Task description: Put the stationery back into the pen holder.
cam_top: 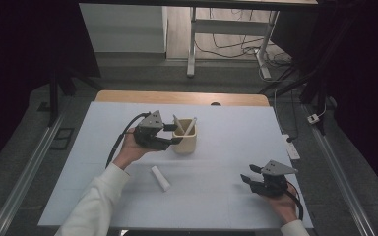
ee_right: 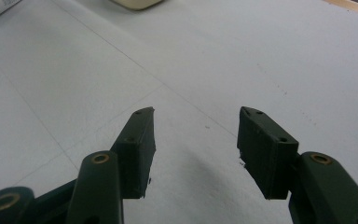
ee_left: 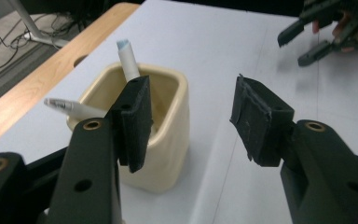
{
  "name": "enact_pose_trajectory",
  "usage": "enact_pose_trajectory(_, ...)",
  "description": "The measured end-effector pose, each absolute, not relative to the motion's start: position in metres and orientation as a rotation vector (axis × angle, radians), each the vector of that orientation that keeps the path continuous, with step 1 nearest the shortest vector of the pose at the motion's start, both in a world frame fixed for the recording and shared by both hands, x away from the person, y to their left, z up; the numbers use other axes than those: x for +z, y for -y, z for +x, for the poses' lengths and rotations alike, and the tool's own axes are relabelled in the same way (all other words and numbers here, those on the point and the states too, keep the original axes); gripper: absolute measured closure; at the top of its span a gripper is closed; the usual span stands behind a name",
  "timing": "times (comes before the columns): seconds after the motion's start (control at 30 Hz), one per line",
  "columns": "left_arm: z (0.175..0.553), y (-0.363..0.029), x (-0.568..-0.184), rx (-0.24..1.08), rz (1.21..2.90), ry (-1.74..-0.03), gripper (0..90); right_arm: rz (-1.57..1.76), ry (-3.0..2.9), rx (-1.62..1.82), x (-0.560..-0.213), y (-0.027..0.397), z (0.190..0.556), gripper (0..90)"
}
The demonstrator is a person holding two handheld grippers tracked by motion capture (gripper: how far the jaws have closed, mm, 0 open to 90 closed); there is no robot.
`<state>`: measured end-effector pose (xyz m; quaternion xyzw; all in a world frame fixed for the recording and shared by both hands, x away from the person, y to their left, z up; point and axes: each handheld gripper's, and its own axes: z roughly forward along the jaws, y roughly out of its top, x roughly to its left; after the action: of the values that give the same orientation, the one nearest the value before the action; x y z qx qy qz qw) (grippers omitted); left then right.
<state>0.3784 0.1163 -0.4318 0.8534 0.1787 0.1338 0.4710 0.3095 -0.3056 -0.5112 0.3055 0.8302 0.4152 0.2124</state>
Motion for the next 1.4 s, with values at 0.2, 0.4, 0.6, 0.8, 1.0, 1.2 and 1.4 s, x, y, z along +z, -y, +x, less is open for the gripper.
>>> enact_pose_trajectory(0.2,0.375,-0.118,-0.434,0.309,2.14,-0.421,46.5,0.848,-2.303,1.155,-0.511,0.306,0.31,46.2)
enact_pose_trajectory(0.4,0.373,-0.117,-0.434,0.287,2.176,-0.388,45.1,0.841,-2.305,1.146,-0.511,0.306,0.309,46.1)
enact_pose_trajectory(0.6,0.37,-0.113,-0.437,0.249,2.255,-0.34,44.3,0.843,-2.308,1.14,-0.51,0.307,0.309,46.1)
enact_pose_trajectory(0.8,0.365,-0.112,-0.439,0.242,2.305,-0.309,44.2,0.842,-2.312,1.136,-0.511,0.307,0.309,46.1)
enact_pose_trajectory(1.0,0.363,-0.114,-0.442,0.211,2.351,-0.287,43.4,0.84,-2.313,1.135,-0.511,0.307,0.309,46.0)
enact_pose_trajectory(1.2,0.362,-0.114,-0.447,0.167,2.423,-0.248,42.9,0.843,-2.308,1.136,-0.511,0.307,0.308,46.0)
enact_pose_trajectory(1.4,0.36,-0.111,-0.453,0.137,2.471,-0.219,42.7,0.84,-2.313,1.135,-0.511,0.307,0.309,46.0)
